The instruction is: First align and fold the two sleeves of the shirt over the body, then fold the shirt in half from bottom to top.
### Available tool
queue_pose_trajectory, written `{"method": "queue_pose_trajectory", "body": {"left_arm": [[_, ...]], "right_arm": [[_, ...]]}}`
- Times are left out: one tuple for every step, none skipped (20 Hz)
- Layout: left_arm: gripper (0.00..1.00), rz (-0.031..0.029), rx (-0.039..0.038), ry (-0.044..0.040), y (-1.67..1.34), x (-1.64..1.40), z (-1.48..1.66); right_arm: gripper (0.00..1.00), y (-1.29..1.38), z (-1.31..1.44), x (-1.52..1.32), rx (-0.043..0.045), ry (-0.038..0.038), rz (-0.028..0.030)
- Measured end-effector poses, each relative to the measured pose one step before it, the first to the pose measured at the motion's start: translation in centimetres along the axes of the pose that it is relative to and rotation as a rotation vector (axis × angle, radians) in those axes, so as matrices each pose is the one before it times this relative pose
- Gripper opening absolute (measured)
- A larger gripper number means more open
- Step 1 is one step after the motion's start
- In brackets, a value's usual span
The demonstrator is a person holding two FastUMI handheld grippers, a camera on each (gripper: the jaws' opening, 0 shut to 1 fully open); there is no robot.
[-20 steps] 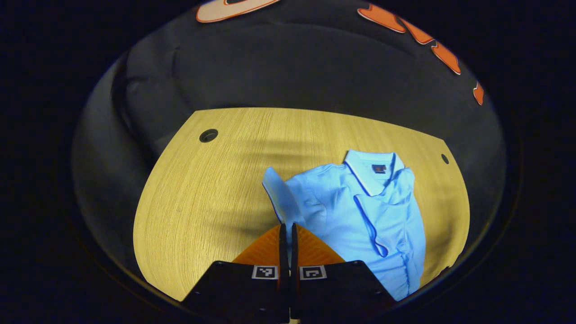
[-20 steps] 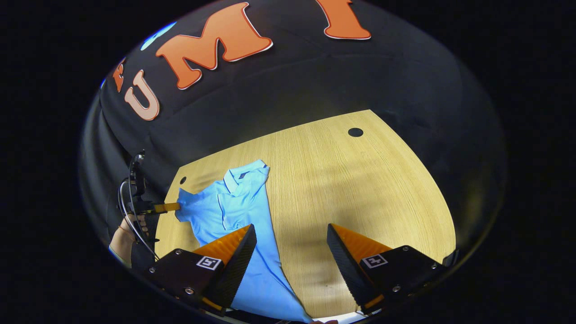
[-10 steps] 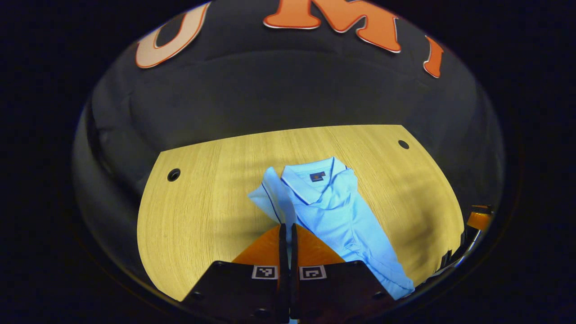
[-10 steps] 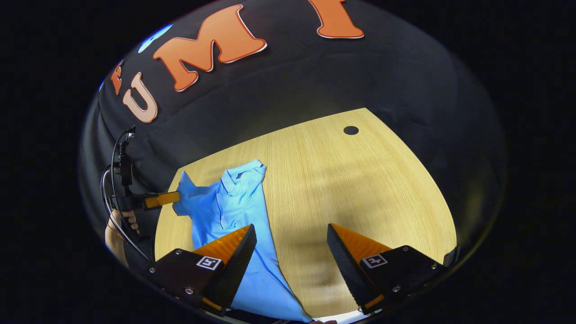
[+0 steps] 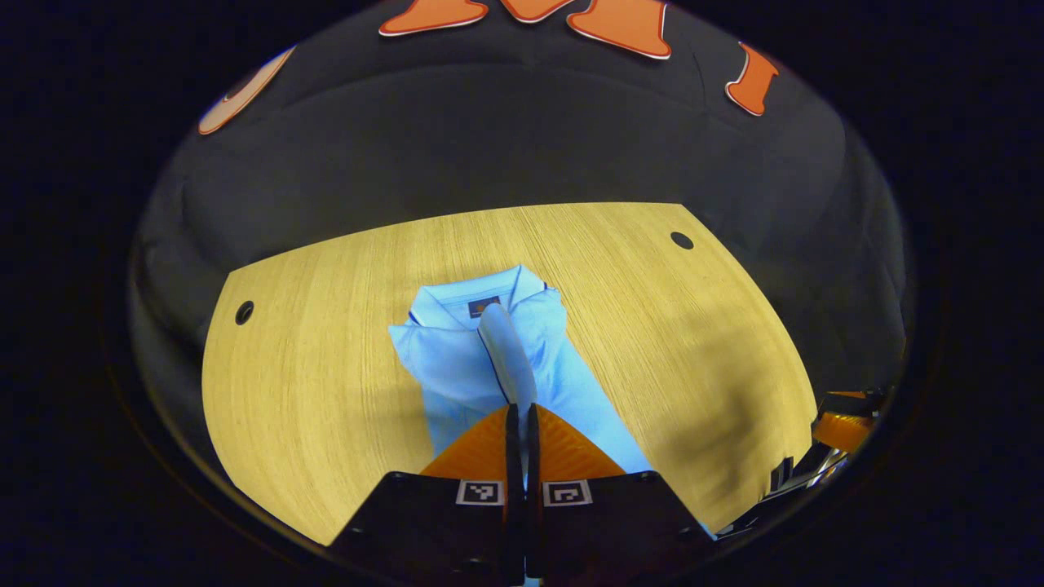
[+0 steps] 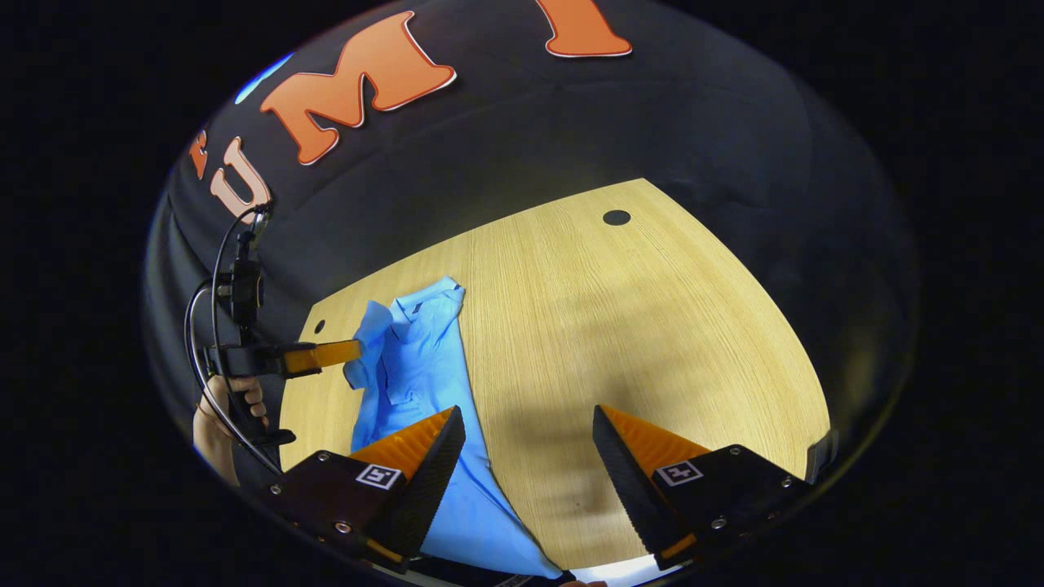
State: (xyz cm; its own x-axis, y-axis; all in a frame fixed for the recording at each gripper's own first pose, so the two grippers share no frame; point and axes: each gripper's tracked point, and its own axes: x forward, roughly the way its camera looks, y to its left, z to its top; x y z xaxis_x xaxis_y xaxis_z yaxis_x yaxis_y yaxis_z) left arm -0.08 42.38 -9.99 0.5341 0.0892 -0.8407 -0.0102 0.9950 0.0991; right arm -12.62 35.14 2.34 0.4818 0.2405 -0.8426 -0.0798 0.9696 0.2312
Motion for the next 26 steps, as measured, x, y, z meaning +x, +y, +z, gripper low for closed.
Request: {"method": "queue_pose_trajectory", "body": {"left_arm": [[0.04,0.00199,0.00411,0.00735,-0.485,0.661,-0.178],[0.05,0.00017,0.00358,0.00514,-0.389,0.223,-0.051],[0.07,-0.00312,-0.00062,0.00392,-0.345,0.398,-0.158],[0.08,-0.01029,-0.00525,0.00379,-0.452,0.298,-0.163],[0.09,-0.01494,-0.01019,0.00324,-0.506,0.207,-0.156],[0.12,-0.01473,-0.01383,0.00425,-0.424,0.201,-0.227],[0.2,-0.00186,-0.01484,0.00216,-0.137,0.116,-0.172],[0.13,-0.00772,-0.01434,0.00075,-0.16,0.125,-0.276],[0.28,-0.0107,-0.01363,-0.00018,-0.304,0.013,-0.229],[0.29,-0.00266,-0.00463,-0.00113,0.028,-0.361,-0.294],[0.52,-0.00128,-0.00036,0.00034,0.068,-0.325,-0.22],[0.76,0.00762,0.00239,0.00303,0.224,-0.222,-0.291],[1.0,0.00265,-0.00114,0.00419,0.282,-0.639,-0.611],[1.0,0.01014,-0.00283,0.00498,0.465,-0.531,-0.458],[1.0,0.00148,-0.00747,0.00414,0.488,-0.581,-0.687],[1.0,-0.00421,-0.01298,0.00626,0.343,-0.83,-0.668],[1.0,-0.00455,-0.01324,0.00354,0.531,-0.997,-0.782],[1.0,0.00058,-0.00942,0.00259,0.782,-0.935,-0.754],[1.0,0.00731,-0.00654,0.00311,1.012,-0.846,-1.004],[1.0,0.00858,-0.00536,0.00329,0.937,-0.883,-1.011],[1.0,0.00763,-0.00704,0.00559,0.944,-0.885,-1.13],[1.0,0.00462,-0.00588,0.01016,0.848,-0.633,-1.157],[0.99,0.00525,-0.00368,0.01807,0.795,-0.599,-1.464],[1.0,0.00815,-0.00457,0.01246,0.787,-0.475,-1.242],[1.0,0.00385,-0.00564,0.013,0.73,-0.312,-1.307],[0.99,0.00168,-0.00635,0.01309,0.48,-0.352,-1.272]], "right_arm": [[0.97,-0.104,-0.165,0.004,0.00072,0.00504,-0.00046],[0.97,-0.063,-0.205,-0.002,0.00133,0.00573,0.00026],[0.97,-0.139,-0.234,-0.019,0.00032,0.00645,-0.00013],[0.97,-0.091,-0.186,0.016,-0.00138,0.00692,-0.0018],[0.98,-0.124,-0.139,0.061,-0.00378,0.00627,-0.00316],[0.98,-0.051,-0.13,0.104,-0.00537,0.00658,-0.00377],[0.98,-0.099,-0.187,-0.05,-0.00473,0.00605,-0.00244],[0.98,-0.031,-0.042,0.039,-0.0031,0.00526,-0.00208],[0.98,0.085,-0.059,0.061,-0.00311,0.0049,0.00092],[0.98,0.061,-0.089,0.062,-0.00317,0.0061,0.00099],[0.98,0.047,-0.208,0.022,-0.00378,0.00522,0.00307],[0.98,0.147,-0.135,0.117,-0.00462,0.00436,0.00277],[0.98,0.245,-0.314,0.212,-0.00517,0.00553,0.00207],[0.98,0.339,-0.228,0.258,-0.00512,0.0062,0.00244],[0.98,0.388,-0.283,0.239,-0.00635,0.0074,0.00125],[0.98,0.366,-0.471,0.134,-0.00688,0.00873,-0.00103],[0.98,0.388,-0.537,0.094,-0.00715,0.0057,-0.00152],[0.98,0.491,-0.542,0.21,-0.00646,0.00906,0.00031],[0.98,0.47,-0.862,0.193,-0.0047,0.01234,0.00104],[0.98,0.481,-0.936,0.233,-0.00556,0.01389,-0.00088],[0.98,0.342,-1.028,0.105,-0.00682,0.01463,-0.00492],[0.98,0.305,-1.153,0.197,-0.00845,0.01919,-0.00676],[0.98,0.222,-1.249,0.146,-0.01185,0.02372,-0.00627],[0.98,0.154,-1.393,0.188,-0.01685,0.02507,-0.00649],[0.98,0.092,-1.428,0.011,-0.02492,0.02904,-0.00751],[0.98,-0.085,-1.442,-0.037,-0.02249,0.02905,-0.01178]]}}
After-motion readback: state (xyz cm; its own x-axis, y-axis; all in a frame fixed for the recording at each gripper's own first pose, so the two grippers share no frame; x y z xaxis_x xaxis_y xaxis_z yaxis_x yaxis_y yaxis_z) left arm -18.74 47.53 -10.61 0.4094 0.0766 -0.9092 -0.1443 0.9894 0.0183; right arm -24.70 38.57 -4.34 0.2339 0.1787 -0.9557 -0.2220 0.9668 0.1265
